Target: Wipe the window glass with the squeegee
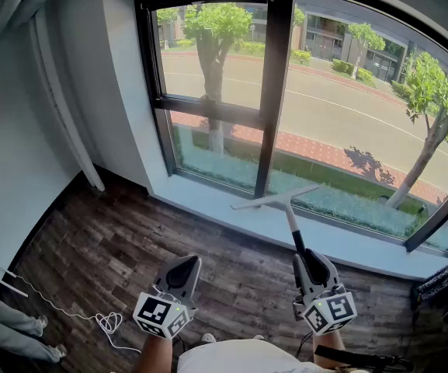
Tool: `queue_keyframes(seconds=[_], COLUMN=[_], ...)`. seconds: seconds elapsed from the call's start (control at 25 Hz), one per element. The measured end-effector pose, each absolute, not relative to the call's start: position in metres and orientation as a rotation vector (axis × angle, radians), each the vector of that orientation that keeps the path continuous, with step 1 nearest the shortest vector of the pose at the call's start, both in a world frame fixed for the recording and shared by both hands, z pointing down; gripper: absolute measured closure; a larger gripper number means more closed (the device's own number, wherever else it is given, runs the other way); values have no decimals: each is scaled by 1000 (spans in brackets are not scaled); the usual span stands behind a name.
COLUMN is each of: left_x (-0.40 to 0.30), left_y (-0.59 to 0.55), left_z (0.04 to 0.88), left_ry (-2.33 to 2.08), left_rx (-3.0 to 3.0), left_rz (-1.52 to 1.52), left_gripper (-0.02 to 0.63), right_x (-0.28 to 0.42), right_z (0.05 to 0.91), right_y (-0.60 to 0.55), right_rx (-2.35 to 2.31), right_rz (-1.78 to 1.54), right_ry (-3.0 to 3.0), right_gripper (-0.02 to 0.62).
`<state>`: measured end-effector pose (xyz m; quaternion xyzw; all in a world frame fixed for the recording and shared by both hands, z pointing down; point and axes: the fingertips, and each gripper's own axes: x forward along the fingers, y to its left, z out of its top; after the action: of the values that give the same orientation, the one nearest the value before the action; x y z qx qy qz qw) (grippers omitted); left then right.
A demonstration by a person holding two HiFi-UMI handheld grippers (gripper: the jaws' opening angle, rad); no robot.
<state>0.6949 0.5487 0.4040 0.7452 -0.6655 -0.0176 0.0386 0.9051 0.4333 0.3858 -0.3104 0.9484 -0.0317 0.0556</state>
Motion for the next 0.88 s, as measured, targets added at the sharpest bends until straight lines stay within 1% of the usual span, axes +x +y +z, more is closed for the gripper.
queue_keyframes(seconds=[0.88], left_x=[706], left_y=[547], left_z=[410], left_ry=[-2061], left_rx=[2236], left_rz=[-45], left_gripper=[584], right_x=[903], right_z=[386], right_y=[427], right_rx=[-842], right_rz=[-154], right_ry=[2902], right_gripper=[495])
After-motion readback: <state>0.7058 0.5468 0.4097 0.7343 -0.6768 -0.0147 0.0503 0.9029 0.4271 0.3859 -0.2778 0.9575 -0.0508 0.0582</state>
